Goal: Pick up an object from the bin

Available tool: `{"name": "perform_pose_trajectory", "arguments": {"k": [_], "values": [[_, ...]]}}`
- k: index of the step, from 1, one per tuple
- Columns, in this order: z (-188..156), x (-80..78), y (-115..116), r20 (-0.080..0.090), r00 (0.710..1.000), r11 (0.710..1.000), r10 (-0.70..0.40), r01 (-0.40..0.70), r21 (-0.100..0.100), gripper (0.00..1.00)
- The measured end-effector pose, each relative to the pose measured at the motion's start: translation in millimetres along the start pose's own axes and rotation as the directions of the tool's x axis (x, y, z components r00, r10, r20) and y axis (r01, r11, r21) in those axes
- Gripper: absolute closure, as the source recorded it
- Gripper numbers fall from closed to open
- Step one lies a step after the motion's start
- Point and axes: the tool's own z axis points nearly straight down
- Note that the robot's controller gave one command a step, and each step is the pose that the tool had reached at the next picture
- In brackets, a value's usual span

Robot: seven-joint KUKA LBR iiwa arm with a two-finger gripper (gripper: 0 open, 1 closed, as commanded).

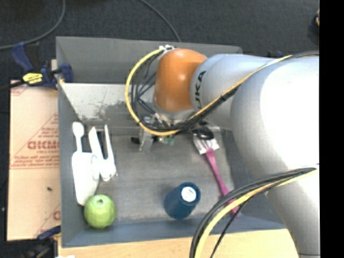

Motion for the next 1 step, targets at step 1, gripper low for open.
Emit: {"name": "perform_pose_trajectory", "arguments": {"k": [1], "values": [[-0.3, -0.9, 1.3, -0.002, 1.0, 1.0, 0.0, 0.0, 0.0, 1.0]]}}
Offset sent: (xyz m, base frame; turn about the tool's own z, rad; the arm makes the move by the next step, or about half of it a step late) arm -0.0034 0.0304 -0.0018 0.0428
